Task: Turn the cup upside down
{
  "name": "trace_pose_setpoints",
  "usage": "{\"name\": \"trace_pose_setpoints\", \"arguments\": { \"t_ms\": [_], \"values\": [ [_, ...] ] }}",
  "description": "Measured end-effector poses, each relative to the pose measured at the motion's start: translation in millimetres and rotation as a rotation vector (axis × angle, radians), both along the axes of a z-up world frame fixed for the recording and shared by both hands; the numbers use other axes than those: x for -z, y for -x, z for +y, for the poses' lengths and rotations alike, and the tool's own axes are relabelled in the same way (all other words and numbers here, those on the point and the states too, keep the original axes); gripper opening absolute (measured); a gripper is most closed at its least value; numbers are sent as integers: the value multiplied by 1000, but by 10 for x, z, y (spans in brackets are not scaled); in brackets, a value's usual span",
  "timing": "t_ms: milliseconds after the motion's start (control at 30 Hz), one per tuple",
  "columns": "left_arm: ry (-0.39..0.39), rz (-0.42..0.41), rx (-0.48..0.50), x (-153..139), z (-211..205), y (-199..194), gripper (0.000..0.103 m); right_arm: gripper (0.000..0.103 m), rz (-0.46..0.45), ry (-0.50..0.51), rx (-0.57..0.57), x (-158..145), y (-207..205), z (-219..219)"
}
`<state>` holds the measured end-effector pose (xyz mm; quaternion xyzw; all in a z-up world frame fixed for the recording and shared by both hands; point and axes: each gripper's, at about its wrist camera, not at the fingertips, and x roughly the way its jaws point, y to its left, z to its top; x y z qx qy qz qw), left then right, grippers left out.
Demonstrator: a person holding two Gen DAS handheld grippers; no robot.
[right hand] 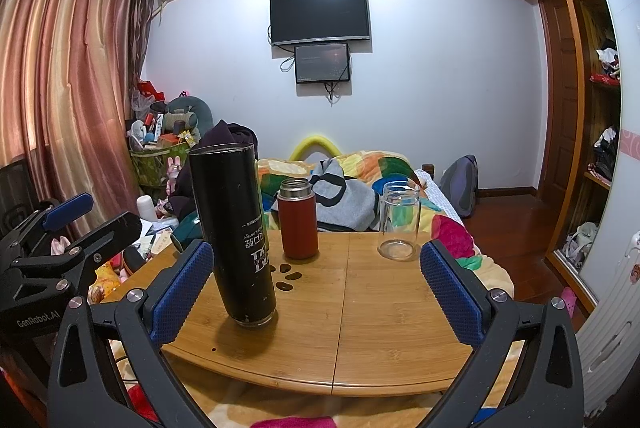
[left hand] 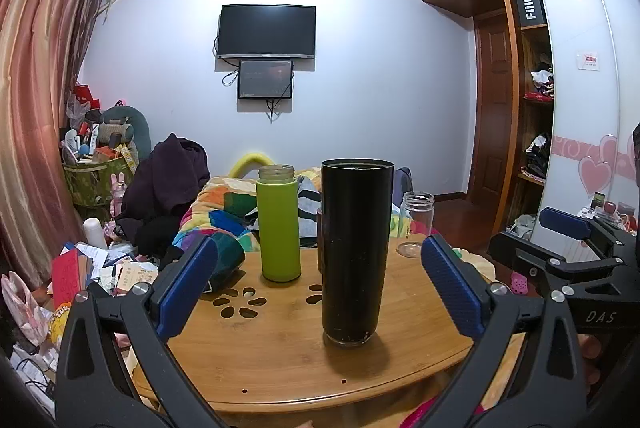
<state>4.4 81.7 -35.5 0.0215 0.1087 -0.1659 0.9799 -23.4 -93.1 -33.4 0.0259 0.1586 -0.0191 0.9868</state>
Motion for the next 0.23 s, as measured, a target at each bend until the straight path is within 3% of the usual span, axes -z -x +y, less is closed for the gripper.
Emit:
{"name": "trace_pose_setpoints", "arguments": {
  "t_ms": [233],
  "values": [
    [9,6,7,1,15,-1,103,103,4,2,0,5,6,3]
  ]
}}
